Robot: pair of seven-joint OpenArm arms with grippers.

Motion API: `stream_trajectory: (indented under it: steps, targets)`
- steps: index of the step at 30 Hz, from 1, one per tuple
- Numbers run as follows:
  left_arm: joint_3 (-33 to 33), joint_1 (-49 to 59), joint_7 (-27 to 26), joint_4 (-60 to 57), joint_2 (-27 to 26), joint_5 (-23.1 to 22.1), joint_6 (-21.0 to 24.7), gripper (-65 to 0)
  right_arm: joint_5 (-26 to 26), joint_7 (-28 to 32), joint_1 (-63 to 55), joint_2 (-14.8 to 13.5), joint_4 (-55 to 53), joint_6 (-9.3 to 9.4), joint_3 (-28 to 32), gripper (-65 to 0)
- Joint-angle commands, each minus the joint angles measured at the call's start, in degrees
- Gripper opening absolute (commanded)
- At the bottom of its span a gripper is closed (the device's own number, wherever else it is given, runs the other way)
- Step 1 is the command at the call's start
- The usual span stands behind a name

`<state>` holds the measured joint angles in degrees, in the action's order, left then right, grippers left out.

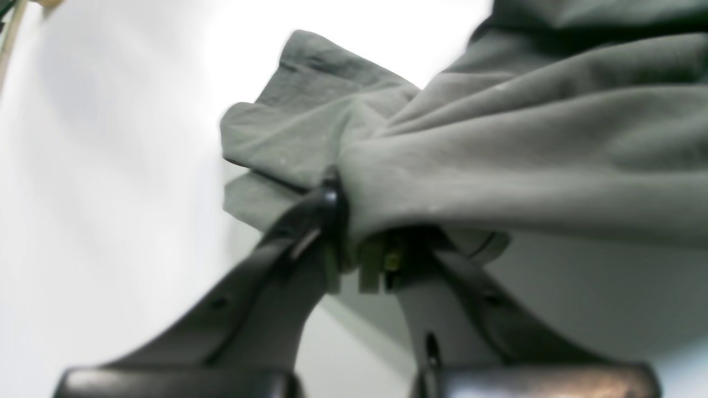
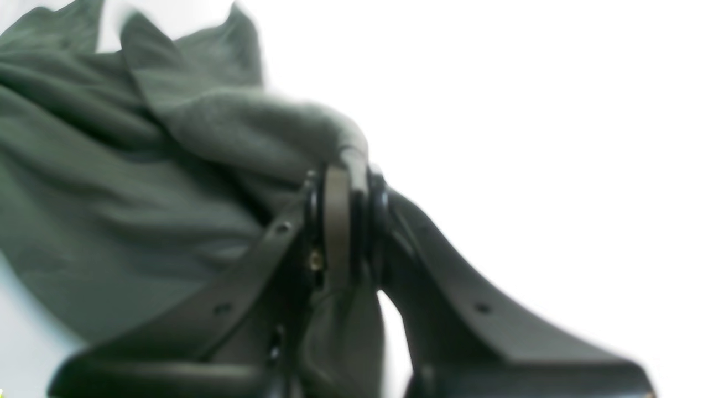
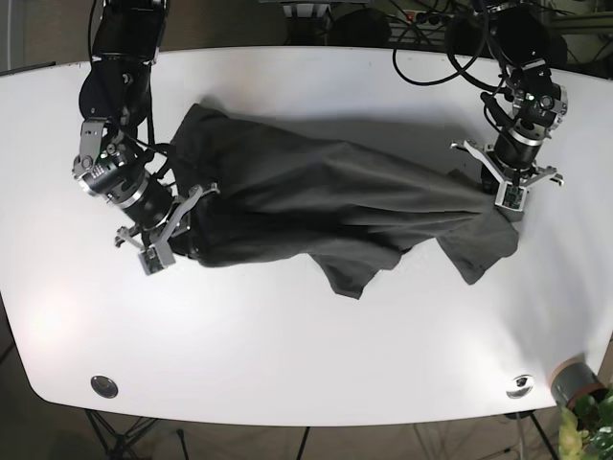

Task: Fold the T-shirt properly
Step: 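Lift the shirt with both grippers and swing it flat onto the table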

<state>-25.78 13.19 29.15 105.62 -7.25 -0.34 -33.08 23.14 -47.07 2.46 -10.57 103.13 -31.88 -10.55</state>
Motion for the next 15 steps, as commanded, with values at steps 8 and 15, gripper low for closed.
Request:
stream_trajectory:
  steps: [8,15]
  targets:
    - [-0.02,-4.18,-1.23,4.93,-0.80,-0.58,0.07,-65.0,-0.59,-1.15,13.15,-3.54,0.91,0.80,-0.14,-62.8]
    - [-0.02,-13.23,6.33,5.54,-2.56,-0.58,0.07,-65.0,-5.51,-1.59,24.93,-4.07,-3.40,0.98,0.74,-62.8]
